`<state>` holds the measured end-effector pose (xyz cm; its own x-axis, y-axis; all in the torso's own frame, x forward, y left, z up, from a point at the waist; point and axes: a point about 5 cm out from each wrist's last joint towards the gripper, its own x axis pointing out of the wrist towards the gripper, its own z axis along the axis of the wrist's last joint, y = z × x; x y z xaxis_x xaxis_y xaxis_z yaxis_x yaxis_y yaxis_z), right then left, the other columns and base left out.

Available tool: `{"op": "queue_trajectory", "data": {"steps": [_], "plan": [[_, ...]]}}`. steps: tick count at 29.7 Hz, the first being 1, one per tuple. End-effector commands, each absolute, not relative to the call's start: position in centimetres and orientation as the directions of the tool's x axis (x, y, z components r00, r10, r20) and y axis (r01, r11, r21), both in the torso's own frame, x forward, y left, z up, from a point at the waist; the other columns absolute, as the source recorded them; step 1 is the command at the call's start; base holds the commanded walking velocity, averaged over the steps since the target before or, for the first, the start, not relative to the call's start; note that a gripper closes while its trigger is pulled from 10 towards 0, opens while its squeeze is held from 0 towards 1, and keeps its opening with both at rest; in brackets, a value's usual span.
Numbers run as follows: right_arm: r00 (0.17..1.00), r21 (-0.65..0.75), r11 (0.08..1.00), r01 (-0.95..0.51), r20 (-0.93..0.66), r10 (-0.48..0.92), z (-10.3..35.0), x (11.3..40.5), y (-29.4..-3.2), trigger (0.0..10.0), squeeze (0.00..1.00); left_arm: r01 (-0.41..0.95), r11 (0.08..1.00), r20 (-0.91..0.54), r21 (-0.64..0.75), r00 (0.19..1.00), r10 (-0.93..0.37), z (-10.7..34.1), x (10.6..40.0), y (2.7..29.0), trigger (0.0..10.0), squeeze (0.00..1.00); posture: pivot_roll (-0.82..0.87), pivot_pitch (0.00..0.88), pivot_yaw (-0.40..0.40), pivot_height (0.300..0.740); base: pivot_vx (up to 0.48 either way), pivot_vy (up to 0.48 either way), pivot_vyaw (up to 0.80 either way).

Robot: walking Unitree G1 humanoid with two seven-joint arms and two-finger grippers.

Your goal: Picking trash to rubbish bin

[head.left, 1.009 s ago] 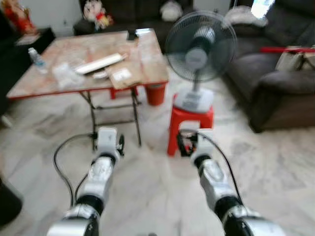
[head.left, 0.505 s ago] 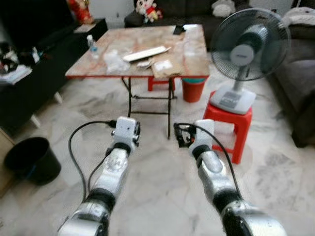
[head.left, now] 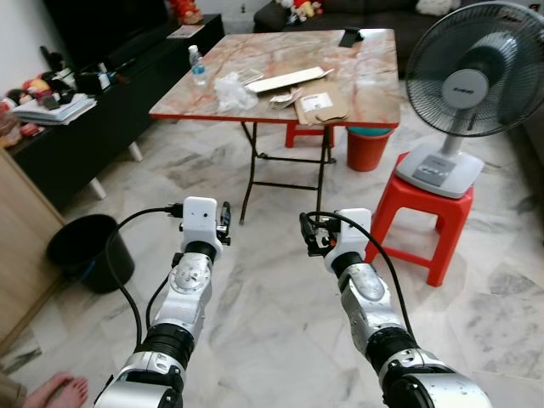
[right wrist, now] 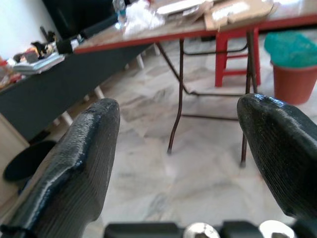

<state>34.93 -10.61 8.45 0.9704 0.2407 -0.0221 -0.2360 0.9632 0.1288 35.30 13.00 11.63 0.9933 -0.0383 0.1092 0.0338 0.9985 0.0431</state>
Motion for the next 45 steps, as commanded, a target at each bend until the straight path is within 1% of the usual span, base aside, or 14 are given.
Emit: {"op": "queue_trajectory", "data": {"steps": [1,2,7,11,14,20,25,26,30,31,35,45], "plan": [[0.967,0.108,0.961,-0.256,0.043,0.253,10.0,35.5,-10.1,10.0,0.00,0.008,0.999,0.130,0.040,0.991,-0.014,12.4,35.6,13.9,10.0,0.00,-0.01,0.000,0.103,0.740,0.296,0.000,0.00],[0.968,0.107,0.963,-0.247,0.075,0.240,10.9,35.9,-10.2,10.0,0.00,0.001,0.999,0.127,0.033,0.992,-0.005,12.4,35.7,14.2,10.0,0.00,-0.02,0.000,0.101,0.740,0.270,0.000,0.00],[0.966,0.077,0.967,-0.242,0.109,0.233,11.8,36.3,-10.5,10.0,0.00,-0.005,1.000,0.124,0.031,0.992,0.001,12.2,35.7,14.5,10.0,0.00,-0.03,0.001,0.103,0.740,0.252,0.000,0.00],[0.962,0.057,0.967,-0.247,0.138,0.237,12.5,36.5,-11.1,10.0,0.00,-0.013,1.000,0.132,0.020,0.991,0.010,12.3,35.7,14.3,10.0,0.00,-0.03,0.000,0.074,0.740,0.120,0.000,0.00],[0.955,0.026,0.962,-0.272,0.135,0.266,12.5,36.4,-11.0,10.0,0.00,-0.012,1.000,0.147,0.022,0.989,0.008,12.5,35.6,13.9,10.0,0.00,-0.03,0.000,0.063,0.740,0.240,0.000,0.00],[0.955,0.059,0.959,-0.276,0.125,0.268,12.4,36.4,-10.1,10.0,0.00,0.001,0.999,0.156,0.042,0.988,-0.007,12.5,35.5,13.6,10.0,0.00,-0.01,0.000,0.062,0.740,0.288,0.000,0.00],[0.947,0.030,0.953,-0.302,0.121,0.296,12.3,36.2,-9.3,10.0,0.00,-0.001,0.999,0.160,0.040,0.987,-0.006,12.6,35.5,13.7,10.0,0.00,-0.01,0.000,0.066,0.740,0.304,0.000,0.00],[0.945,0.042,0.951,-0.307,0.128,0.300,12.2,36.1,-9.1,10.0,0.00,-0.006,0.999,0.163,0.038,0.987,0.000,12.7,35.6,13.9,10.0,0.00,-0.01,0.000,0.066,0.740,0.322,0.000,0.00],[0.945,0.049,0.950,-0.307,0.132,0.299,12.3,36.0,-9.0,10.0,0.00,-0.009,0.999,0.165,0.038,0.986,0.002,12.8,35.6,14.0,10.0,0.00,-0.01,0.000,0.066,0.740,0.322,0.000,0.00],[0.944,0.084,0.944,-0.320,0.118,0.309,12.1,36.0,-8.8,10.0,0.00,-0.017,0.999,0.171,0.035,0.985,0.011,13.0,35.7,14.2,10.0,0.00,0.00,0.000,0.061,0.740,0.394,0.000,-0.80],[0.943,0.075,0.944,-0.322,0.119,0.312,12.1,36.0,-8.9,10.0,0.00,-0.023,0.999,0.172,0.030,0.985,0.017,13.0,35.7,14.3,10.0,0.00,0.00,0.000,0.055,0.740,0.391,0.000,-0.73],[0.933,0.066,0.936,-0.346,0.134,0.335,12.6,36.1,-8.3,10.0,0.00,-0.023,1.000,0.171,0.015,0.985,0.020,12.8,35.5,13.8,10.0,0.00,0.01,0.001,0.037,0.740,0.391,0.000,0.00]]}}
